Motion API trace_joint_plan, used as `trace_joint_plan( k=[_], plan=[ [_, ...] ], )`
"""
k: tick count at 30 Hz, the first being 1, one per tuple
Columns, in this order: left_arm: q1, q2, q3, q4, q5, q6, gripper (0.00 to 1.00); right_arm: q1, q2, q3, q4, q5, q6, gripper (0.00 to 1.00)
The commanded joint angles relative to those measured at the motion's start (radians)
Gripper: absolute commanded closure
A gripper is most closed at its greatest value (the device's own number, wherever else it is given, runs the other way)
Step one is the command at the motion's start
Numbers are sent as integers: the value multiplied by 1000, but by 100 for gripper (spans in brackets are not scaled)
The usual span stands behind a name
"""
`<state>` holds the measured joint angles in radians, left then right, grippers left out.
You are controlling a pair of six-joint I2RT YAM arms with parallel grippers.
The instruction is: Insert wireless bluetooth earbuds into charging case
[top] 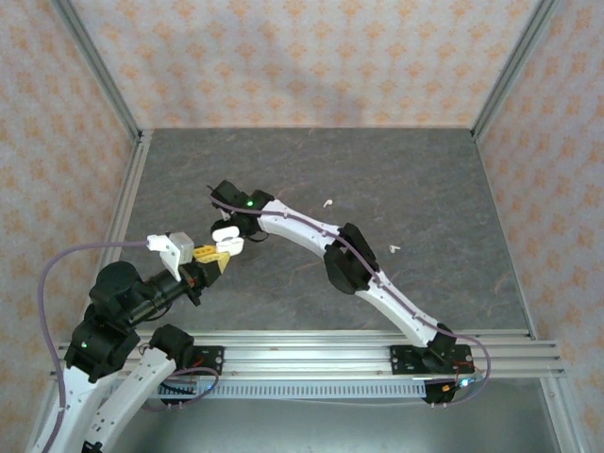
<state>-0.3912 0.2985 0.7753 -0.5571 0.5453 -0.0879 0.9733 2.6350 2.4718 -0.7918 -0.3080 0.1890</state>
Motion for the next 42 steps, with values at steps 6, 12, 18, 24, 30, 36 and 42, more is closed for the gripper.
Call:
trace_joint_plan(
  k=[6, 12, 18, 24, 30, 36, 42],
  plan=[
    [-1, -34, -8, -7, -1, 0, 100, 34, 45, 27, 2, 32, -31, 42],
    [-1, -40, -9, -11, -7, -6, 100, 49, 53, 23, -5, 43, -20, 49],
    [-1, -50, -8, -26, -22, -5, 100, 50, 42, 24, -32, 61, -19, 59],
    [-1, -59, -6, -30, -31, -8, 100, 39, -6, -18, -70, 115, 7, 68],
    [-1, -59, -5, -20, -33, -12, 100, -5, -184, -278, 71, 104, 71, 77],
    [-1, -58, -8, -11, -30, -16, 100, -123, -422, -661, 253, 40, 187, 79],
    [-1, -53, -40, 37, -17, -37, 100, -266, -675, -1063, 345, 34, 253, 79]
  ],
)
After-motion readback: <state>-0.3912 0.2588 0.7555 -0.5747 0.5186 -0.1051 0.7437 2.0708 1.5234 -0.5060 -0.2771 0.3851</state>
